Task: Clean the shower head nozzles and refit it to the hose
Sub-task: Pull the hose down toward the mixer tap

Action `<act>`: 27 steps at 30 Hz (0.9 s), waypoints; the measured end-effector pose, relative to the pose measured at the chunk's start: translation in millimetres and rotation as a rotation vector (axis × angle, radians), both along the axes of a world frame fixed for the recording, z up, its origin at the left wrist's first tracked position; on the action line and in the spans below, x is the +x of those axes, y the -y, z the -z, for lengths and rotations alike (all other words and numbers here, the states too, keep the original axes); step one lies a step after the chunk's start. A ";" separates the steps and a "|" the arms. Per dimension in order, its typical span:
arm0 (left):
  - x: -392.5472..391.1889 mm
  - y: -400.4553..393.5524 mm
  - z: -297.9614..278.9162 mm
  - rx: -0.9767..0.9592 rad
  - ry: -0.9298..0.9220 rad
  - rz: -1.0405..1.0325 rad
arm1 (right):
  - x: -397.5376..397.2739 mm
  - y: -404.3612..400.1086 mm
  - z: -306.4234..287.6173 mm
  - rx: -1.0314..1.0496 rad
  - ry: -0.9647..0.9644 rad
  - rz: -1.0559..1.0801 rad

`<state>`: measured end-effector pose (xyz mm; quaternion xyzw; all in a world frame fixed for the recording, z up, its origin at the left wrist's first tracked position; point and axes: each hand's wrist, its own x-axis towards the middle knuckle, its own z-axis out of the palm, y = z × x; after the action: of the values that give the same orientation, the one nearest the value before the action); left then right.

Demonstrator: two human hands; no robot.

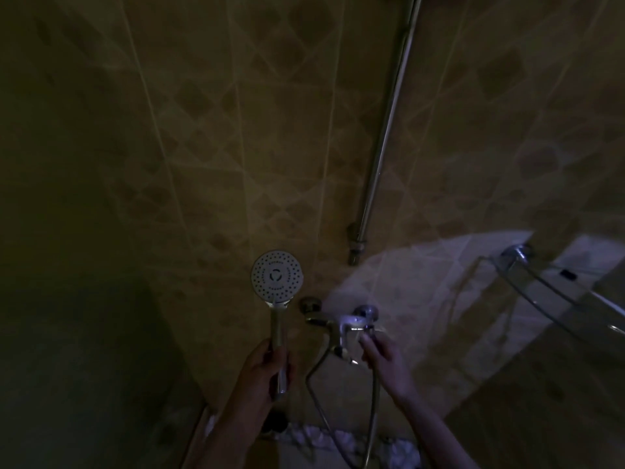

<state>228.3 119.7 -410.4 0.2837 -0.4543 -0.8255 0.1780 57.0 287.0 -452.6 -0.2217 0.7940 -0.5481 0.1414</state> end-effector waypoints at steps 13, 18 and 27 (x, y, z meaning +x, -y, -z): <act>25.8 -16.1 82.6 0.152 0.142 0.014 | -21.9 2.4 84.7 0.409 0.046 -0.304; 31.9 -27.9 110.6 0.264 0.190 0.034 | -36.9 15.8 124.1 0.419 -0.075 -0.349; 34.4 -39.1 114.4 0.259 0.204 0.031 | -7.7 28.3 104.3 0.635 -0.013 -0.372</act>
<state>262.7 158.8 -524.8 0.3797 -0.3643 -0.8466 0.0802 49.3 258.7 -556.9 -0.3109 0.8716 -0.2379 0.2951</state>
